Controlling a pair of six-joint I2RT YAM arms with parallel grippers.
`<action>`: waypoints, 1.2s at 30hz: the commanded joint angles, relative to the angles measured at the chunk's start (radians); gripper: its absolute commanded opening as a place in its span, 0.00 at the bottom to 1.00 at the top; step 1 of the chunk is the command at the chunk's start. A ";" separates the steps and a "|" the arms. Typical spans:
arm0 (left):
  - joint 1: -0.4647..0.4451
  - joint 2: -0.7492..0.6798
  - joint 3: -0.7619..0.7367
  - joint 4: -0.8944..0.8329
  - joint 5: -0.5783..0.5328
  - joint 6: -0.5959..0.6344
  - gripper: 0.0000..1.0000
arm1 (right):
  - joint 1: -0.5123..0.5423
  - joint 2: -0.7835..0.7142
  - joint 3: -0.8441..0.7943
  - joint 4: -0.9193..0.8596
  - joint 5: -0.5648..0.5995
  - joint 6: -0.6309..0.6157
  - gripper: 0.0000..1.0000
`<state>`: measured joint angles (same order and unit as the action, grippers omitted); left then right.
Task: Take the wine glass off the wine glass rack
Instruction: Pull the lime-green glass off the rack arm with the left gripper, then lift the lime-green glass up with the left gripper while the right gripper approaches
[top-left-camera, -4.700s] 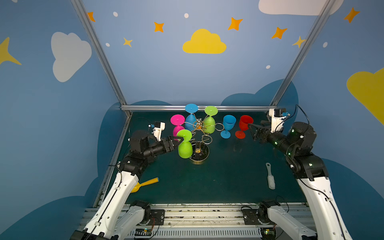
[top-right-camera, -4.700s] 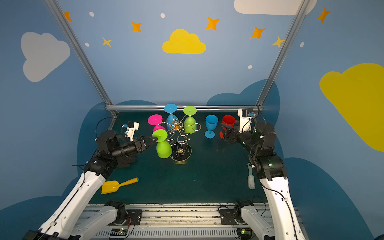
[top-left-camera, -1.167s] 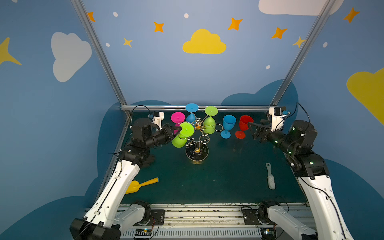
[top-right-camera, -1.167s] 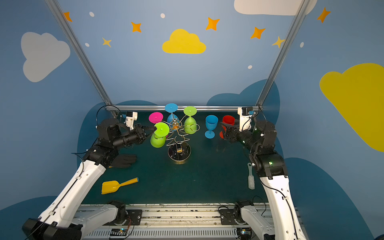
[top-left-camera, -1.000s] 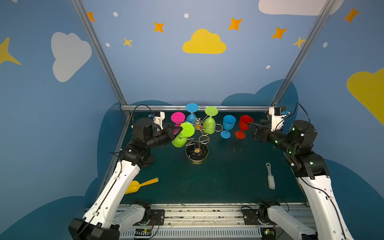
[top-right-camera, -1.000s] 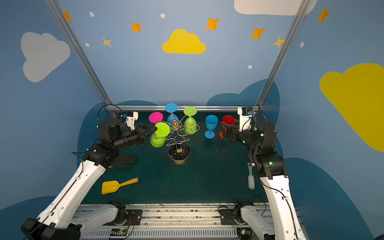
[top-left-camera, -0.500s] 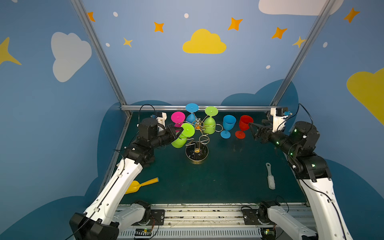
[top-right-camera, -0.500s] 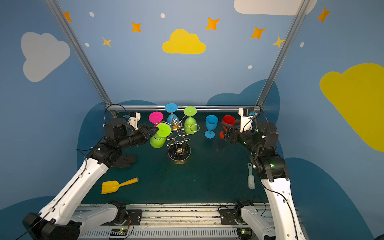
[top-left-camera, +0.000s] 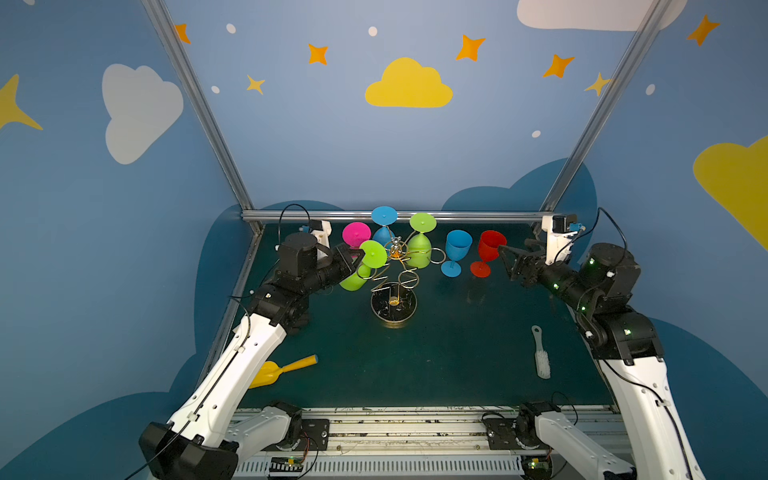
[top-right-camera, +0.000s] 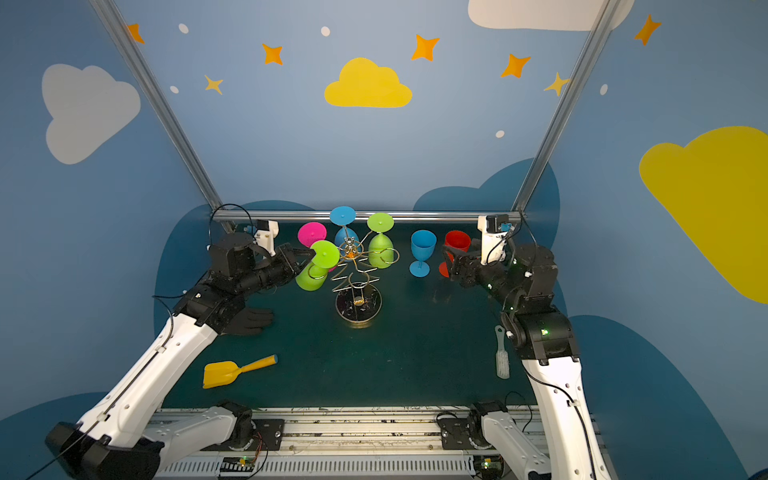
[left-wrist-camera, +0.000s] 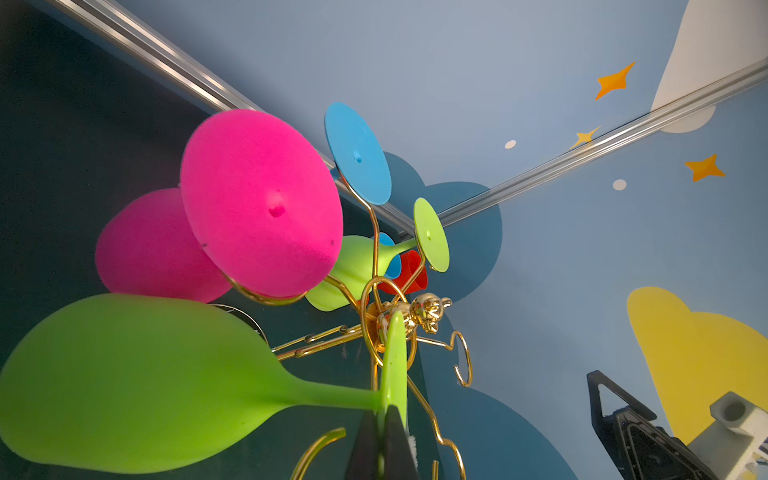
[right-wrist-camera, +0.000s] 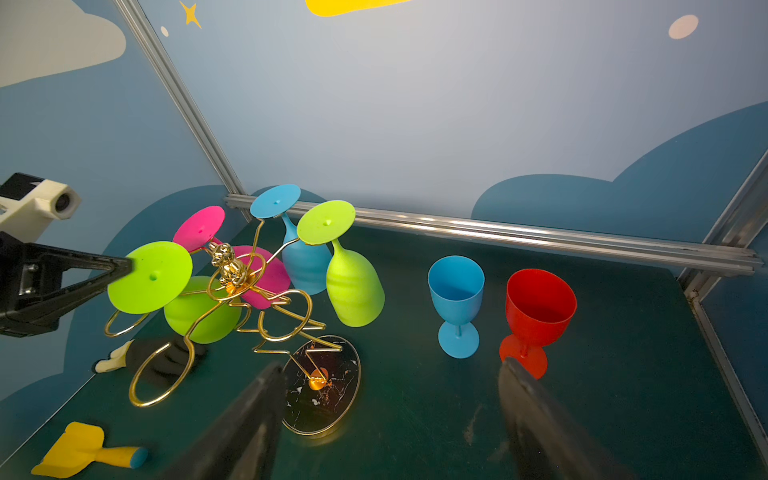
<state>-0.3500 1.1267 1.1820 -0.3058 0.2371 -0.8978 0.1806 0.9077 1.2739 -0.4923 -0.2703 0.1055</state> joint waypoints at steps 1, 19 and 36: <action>-0.001 -0.005 0.012 0.028 -0.041 0.014 0.03 | 0.003 -0.014 0.020 -0.012 0.010 -0.008 0.80; 0.207 -0.288 -0.137 -0.081 -0.057 -0.033 0.03 | 0.003 0.003 0.035 -0.014 -0.013 -0.014 0.80; 0.568 -0.254 0.083 0.070 0.465 -0.231 0.03 | 0.007 0.042 0.075 0.102 -0.193 0.012 0.79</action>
<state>0.2077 0.8471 1.2236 -0.3592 0.5514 -1.0603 0.1806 0.9493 1.3121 -0.4641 -0.3954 0.1017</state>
